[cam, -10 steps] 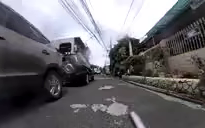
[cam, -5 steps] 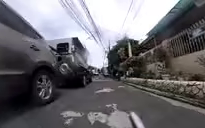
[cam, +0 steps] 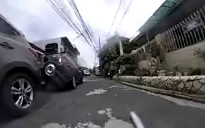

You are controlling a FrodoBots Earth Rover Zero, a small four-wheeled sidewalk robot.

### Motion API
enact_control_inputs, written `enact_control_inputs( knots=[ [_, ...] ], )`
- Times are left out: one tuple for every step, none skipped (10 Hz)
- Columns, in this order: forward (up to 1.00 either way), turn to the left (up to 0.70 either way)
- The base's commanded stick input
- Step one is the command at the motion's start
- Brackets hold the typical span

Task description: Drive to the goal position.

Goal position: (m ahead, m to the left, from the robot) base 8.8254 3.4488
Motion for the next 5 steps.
enact_control_inputs(
  knots=[
    [0.7,0.0],
    [0.7,0.0],
    [0.7,0.0],
    [0.7,0.0],
    [0.7,0.0]
  ],
)
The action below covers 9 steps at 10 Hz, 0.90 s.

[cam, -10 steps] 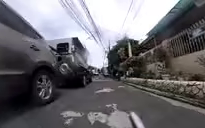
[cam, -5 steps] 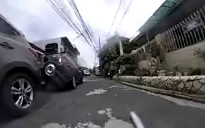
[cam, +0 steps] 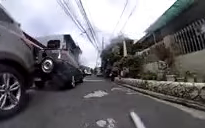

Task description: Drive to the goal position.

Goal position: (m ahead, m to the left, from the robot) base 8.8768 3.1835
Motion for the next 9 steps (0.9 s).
enact_control_inputs(
  knots=[
    [0.7,0.0],
    [0.7,0.0],
    [0.7,0.0],
    [0.7,0.0],
    [0.7,0.0],
    [0.7,0.0],
    [0.7,0.0],
    [0.7,0.0],
    [0.7,0.0]
  ],
)
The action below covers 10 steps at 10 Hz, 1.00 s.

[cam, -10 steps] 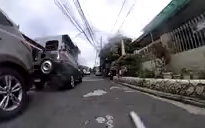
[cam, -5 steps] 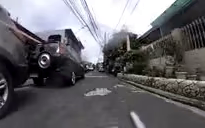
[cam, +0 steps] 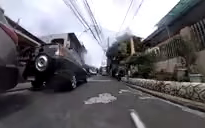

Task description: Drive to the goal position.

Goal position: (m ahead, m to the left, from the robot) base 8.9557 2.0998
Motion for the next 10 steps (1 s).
enact_control_inputs(
  knots=[
    [0.7,0.0],
    [0.7,0.0],
    [0.7,0.0],
    [0.7,0.0],
    [0.7,0.0],
    [0.7,0.0],
    [0.7,0.0],
    [0.7,0.0],
    [0.7,0.0],
    [0.7,0.0]
  ],
)
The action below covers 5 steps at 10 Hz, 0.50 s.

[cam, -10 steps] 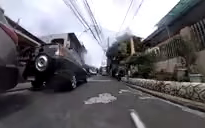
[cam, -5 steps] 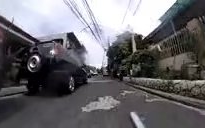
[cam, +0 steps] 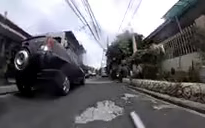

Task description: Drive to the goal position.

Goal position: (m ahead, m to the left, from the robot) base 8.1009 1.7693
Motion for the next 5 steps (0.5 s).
enact_control_inputs(
  knots=[
    [0.7,0.0],
    [0.7,-0.03],
    [0.7,-0.21],
    [0.7,-0.31],
    [0.7,-0.34]
  ],
)
